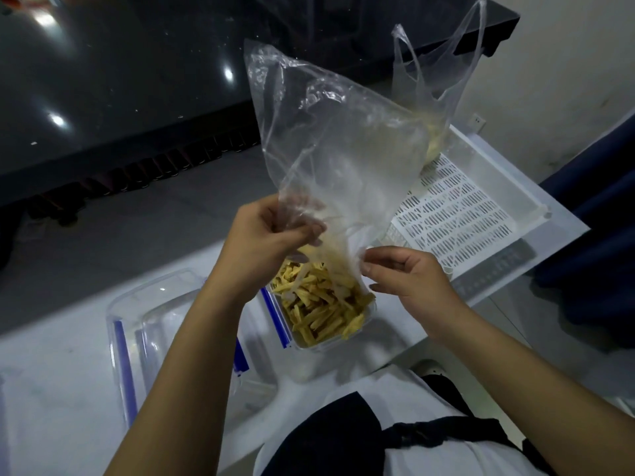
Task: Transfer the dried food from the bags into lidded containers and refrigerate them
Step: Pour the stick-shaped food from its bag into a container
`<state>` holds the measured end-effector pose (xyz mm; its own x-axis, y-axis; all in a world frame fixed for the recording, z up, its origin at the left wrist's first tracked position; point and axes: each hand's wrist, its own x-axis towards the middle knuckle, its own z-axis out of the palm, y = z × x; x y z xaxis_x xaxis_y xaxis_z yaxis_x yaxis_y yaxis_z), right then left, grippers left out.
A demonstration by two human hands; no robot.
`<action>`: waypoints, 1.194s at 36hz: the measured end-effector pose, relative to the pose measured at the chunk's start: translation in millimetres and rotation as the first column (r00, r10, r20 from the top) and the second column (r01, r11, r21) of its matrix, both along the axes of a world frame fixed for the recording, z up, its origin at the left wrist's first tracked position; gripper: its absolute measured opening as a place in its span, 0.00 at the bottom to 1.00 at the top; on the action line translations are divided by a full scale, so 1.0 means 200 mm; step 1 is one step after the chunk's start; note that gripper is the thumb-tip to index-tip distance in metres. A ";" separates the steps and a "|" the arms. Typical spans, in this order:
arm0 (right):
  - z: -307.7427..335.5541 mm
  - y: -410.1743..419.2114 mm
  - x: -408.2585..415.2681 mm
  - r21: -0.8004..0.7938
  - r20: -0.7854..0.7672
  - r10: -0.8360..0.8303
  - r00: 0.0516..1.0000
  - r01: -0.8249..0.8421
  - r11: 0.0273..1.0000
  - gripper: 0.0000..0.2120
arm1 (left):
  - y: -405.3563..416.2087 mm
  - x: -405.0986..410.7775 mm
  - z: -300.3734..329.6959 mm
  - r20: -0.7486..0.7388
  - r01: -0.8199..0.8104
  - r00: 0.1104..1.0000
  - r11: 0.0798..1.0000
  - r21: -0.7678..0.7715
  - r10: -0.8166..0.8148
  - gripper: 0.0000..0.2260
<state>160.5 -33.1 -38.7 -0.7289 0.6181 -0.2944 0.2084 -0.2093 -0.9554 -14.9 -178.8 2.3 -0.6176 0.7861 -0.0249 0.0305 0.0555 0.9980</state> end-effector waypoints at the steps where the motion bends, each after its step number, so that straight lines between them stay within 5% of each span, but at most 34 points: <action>1: 0.00 0.00 0.00 0.003 0.002 0.013 1.000 -0.013 1.000 0.09 | 0.00 0.00 0.01 0.010 -0.014 1.000 1.000 0.013 0.014 0.09; 11: -0.06 -0.02 0.06 0.061 -0.013 0.115 0.993 -0.114 0.992 0.12 | 0.00 -0.03 0.03 -0.004 -0.084 0.996 0.996 0.011 0.084 0.10; 43: -0.07 0.04 0.17 0.074 0.002 0.012 1.000 -0.012 0.997 0.11 | 0.03 0.01 0.01 0.054 -0.103 0.993 0.995 -0.006 0.103 0.10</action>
<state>194.2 -24.6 -53.2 -0.7358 0.6297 -0.2491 0.2118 -0.1354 -0.9679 -13.5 -172.7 4.1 -0.6931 0.7181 -0.0629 -0.0295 0.0589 0.9978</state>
